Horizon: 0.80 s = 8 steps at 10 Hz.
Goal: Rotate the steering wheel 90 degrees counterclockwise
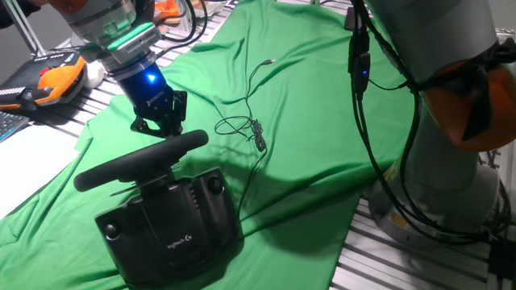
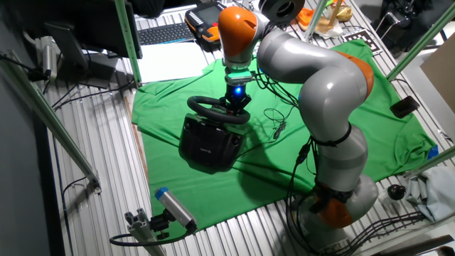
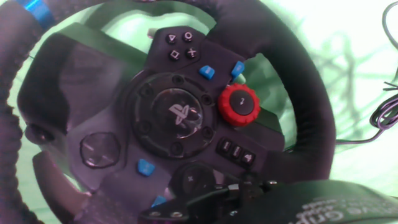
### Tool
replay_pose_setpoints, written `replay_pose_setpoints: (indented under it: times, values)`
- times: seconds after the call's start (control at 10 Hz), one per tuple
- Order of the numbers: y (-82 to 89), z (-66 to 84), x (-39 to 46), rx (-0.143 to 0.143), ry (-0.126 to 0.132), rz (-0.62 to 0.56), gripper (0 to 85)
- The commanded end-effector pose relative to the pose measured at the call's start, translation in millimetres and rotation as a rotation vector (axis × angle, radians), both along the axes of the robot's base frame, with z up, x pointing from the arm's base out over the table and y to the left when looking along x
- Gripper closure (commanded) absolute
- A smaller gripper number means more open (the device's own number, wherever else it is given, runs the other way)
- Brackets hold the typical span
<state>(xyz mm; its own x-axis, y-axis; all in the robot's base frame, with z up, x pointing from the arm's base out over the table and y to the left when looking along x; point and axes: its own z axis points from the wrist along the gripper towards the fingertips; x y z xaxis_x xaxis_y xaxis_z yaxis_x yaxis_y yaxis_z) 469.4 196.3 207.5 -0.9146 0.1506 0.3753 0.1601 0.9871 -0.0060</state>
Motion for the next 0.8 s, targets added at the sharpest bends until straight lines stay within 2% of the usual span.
replay_pose_setpoints:
  times: [0.0, 0.2, 0.7]
  values:
    - [-1.0, -0.5, -1.2, 0.002, 0.0, 0.001, 85.0]
    - [1.4, -1.1, -3.6, -0.002, -0.003, -0.005, 85.0]
    - [-2.0, -8.0, 7.5, 0.002, -0.016, 0.013, 85.0]
